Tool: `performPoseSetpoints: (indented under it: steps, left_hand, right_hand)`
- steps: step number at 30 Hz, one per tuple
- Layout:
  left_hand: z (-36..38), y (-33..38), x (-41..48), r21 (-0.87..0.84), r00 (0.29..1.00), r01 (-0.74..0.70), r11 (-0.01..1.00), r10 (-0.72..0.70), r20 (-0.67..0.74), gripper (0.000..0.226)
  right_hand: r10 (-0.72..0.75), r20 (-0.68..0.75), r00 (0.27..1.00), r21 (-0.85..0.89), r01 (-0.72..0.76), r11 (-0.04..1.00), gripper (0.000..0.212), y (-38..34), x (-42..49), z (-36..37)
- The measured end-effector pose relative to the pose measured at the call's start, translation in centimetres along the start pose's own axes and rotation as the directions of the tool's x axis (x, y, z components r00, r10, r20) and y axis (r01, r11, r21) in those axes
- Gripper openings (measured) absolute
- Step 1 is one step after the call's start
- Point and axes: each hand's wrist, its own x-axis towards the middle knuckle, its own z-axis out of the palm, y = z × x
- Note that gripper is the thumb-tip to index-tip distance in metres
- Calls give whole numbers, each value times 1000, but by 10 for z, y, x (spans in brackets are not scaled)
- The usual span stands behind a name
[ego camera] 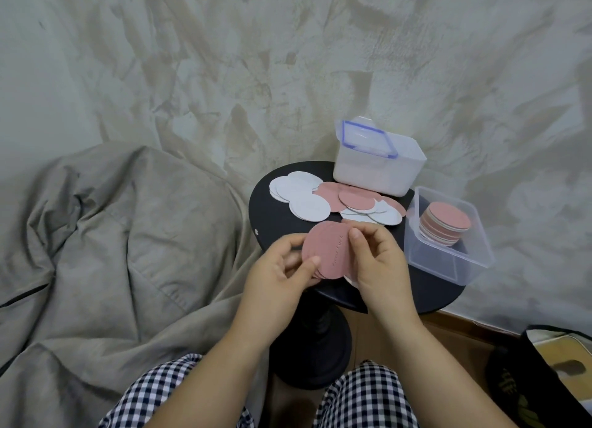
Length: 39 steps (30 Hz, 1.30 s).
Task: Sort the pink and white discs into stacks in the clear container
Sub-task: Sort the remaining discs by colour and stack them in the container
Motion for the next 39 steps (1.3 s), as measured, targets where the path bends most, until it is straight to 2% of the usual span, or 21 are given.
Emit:
performPoseSetpoints:
  steps: [2, 4, 8, 12, 15, 19, 23, 26, 28, 31, 35, 37, 39]
  left_hand:
    - [2, -1, 2, 44, 999, -30, 999, 29, 17, 25]
    - [1, -2, 5, 114, 996, -82, 990, 85, -22, 24]
    - [-6, -8, 14, 422, 971, -182, 888, 230, -63, 31]
    - [-5, -18, 10, 626, 965, -184, 758, 260, -32, 51]
    - [1, -22, 4, 682, 963, -225, 696, 267, 45, 54]
    - [2, -22, 3, 647, 938, -251, 720, 346, -21, 48]
    - [1, -25, 5, 625, 889, -294, 723, 446, -98, 33]
    - [2, -25, 3, 631, 874, -290, 720, 467, -132, 38]
    - [3, -21, 3, 589, 873, -281, 757, 456, -170, 30]
    - [5, -13, 2, 466, 871, -266, 844, 417, -259, 32]
    - [0, -18, 4, 536, 874, -242, 809, 422, -242, 30]
    - [-2, -22, 4, 588, 869, -250, 769, 446, -213, 32]
    - [-3, -23, 5, 583, 869, -250, 773, 445, -217, 32]
  right_hand:
    - [-8, 14, 1000, 14, 8, 1000, 13, 1, 1, 0]
    - [5, 95, 995, 26, -8, 1000, 26, 4, 2, 0]
    - [-43, 242, 969, -291, 115, 950, 46, 8, 0, -2]
    - [-79, 240, 967, -419, 177, 891, 52, 10, -1, 2]
    - [-129, 180, 975, -392, 191, 900, 51, 14, 0, 2]
    - [-209, 134, 969, -343, 243, 907, 47, 18, -5, -2]
    - [-373, 185, 909, -448, 416, 792, 41, 22, -8, -3]
    - [-431, 213, 877, -494, 478, 726, 41, 23, -9, -4]
    - [-435, 209, 876, -478, 479, 736, 39, 21, -9, -6]
    - [-374, 147, 916, -419, 400, 815, 31, 15, -9, -8]
    - [-334, 136, 933, -398, 360, 844, 33, 17, -10, -6]
    - [-359, 128, 924, -389, 380, 839, 35, 20, -10, -5]
    - [-412, 122, 903, -380, 426, 821, 35, 21, -9, -5]
